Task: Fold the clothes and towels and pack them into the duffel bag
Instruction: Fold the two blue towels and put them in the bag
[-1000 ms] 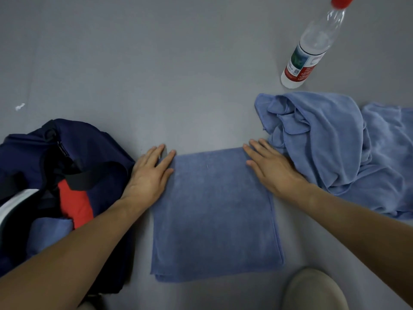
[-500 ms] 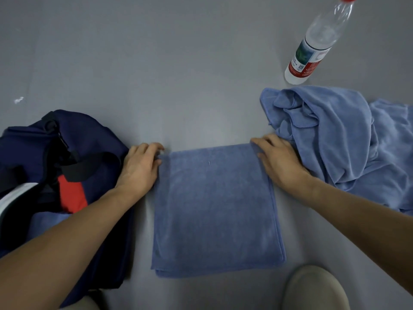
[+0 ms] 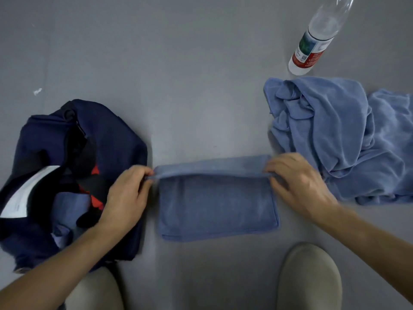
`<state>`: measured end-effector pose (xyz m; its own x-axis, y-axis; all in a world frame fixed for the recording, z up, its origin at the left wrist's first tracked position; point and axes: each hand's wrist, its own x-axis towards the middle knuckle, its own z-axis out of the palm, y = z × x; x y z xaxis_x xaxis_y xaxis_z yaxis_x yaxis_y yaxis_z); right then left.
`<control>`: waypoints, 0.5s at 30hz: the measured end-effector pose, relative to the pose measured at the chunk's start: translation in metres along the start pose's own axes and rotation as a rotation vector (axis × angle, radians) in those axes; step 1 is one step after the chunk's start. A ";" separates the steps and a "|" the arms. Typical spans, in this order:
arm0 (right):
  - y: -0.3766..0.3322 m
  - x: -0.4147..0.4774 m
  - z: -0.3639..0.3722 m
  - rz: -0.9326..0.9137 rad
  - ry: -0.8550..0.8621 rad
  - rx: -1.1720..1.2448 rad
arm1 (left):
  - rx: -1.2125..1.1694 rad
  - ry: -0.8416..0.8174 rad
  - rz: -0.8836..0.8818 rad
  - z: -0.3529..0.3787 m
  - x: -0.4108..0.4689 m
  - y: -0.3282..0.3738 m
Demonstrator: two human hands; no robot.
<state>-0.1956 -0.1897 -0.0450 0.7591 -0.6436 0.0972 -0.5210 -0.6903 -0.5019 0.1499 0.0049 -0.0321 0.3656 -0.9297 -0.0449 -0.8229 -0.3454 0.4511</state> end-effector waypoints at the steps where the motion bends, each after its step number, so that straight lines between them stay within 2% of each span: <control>1: -0.002 -0.018 0.000 -0.060 -0.028 -0.017 | 0.019 -0.037 0.033 0.001 -0.019 -0.001; 4: -0.003 -0.064 0.011 -0.175 -0.157 -0.075 | 0.093 -0.176 0.141 0.013 -0.064 -0.007; 8: -0.006 -0.091 0.030 -0.182 -0.364 -0.183 | 0.336 -0.346 0.231 0.035 -0.095 -0.008; 10: -0.012 -0.083 0.030 -0.173 -0.346 -0.156 | 0.357 -0.357 0.187 0.040 -0.095 0.007; 12: -0.019 -0.068 0.035 -0.209 -0.258 -0.109 | 0.296 -0.323 0.124 0.051 -0.092 0.032; 15: -0.021 -0.044 0.063 -0.254 -0.270 -0.149 | 0.160 -0.328 -0.166 0.085 -0.079 0.065</control>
<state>-0.1938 -0.1261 -0.0926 0.9360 -0.3500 -0.0368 -0.3392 -0.8696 -0.3589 0.0305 0.0450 -0.0748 0.3625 -0.8419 -0.3997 -0.8311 -0.4861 0.2702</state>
